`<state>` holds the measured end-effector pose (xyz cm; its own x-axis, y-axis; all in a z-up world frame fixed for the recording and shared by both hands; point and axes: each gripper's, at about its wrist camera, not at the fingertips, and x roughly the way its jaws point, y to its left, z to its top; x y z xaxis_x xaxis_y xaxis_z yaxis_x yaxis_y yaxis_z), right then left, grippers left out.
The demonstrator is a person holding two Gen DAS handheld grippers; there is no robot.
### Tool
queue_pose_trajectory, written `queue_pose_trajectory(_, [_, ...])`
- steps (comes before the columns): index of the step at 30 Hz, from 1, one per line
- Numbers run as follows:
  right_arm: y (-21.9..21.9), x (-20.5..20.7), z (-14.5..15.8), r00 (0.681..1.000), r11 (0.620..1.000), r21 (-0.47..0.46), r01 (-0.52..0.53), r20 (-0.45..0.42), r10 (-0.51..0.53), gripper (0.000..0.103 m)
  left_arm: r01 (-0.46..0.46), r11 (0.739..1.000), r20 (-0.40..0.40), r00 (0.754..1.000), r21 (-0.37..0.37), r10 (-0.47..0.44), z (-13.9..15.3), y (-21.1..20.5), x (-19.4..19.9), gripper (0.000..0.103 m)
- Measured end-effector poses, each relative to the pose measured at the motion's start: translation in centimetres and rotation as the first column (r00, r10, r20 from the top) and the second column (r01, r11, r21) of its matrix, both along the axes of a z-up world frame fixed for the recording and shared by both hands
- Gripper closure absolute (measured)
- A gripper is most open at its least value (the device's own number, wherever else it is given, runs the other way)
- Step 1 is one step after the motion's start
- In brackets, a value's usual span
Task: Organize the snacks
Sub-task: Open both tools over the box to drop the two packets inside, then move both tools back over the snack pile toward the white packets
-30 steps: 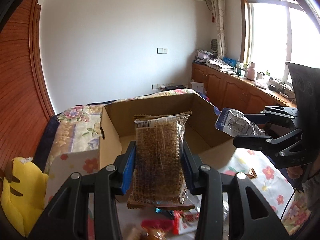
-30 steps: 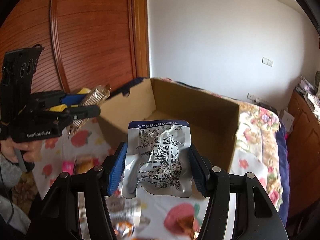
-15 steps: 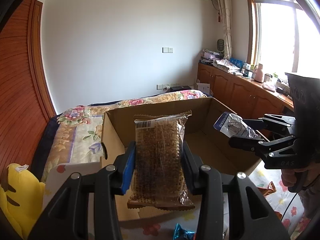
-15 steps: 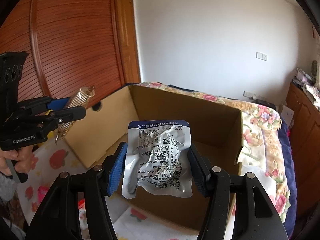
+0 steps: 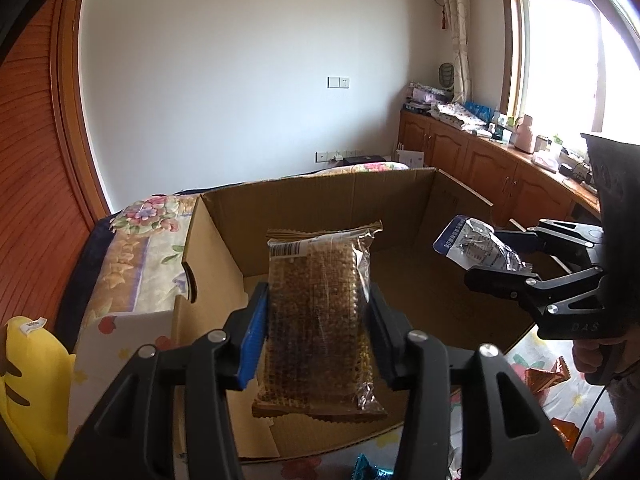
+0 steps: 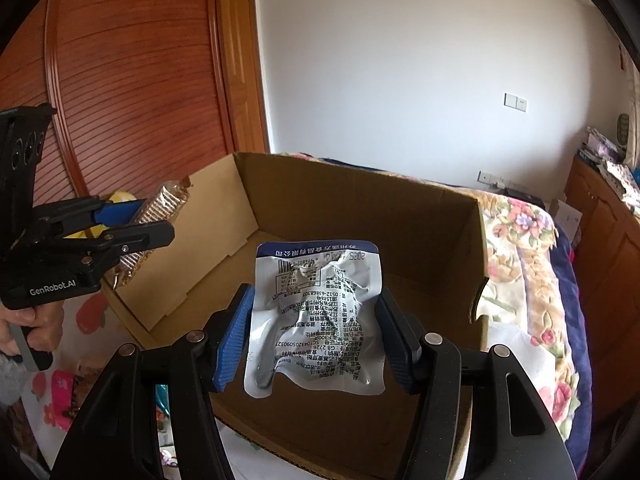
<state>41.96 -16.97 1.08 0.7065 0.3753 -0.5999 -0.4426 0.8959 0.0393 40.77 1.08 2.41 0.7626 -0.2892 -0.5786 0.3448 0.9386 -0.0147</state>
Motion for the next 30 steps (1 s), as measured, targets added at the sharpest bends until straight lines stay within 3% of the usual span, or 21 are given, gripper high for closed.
queue_pose_trajectory(6, [0.0,0.2,-0.4,1.000,1.000,-0.011,0.017,-0.020,-0.017,0.035,-0.011,1.000,0.020,1.000,-0.016,0.012,0.1,0.1,-0.8,0.046])
queue_pose_trajectory(14, [-0.5,-1.7,1.2,1.000,0.999,-0.015,0.029,-0.006,-0.029,0.031,-0.001,1.000,0.032,0.999,-0.014,0.002,1.3,1.2,-3.3,0.046])
queue_pose_trajectory(22, [-1.5,-7.9,5.0,0.999,0.999,-0.003,0.045,0.022,-0.045,0.031,0.008,1.000,0.034,0.999,-0.012,-0.008,2.1,2.5,-8.7,0.045])
queue_pose_trajectory(30, [-1.9,-14.6,5.5,0.998,0.998,0.000,0.065,0.020,-0.065,0.031,0.031,1.000,0.023,0.999,0.004,-0.031,1.3,2.9,-13.3,0.045])
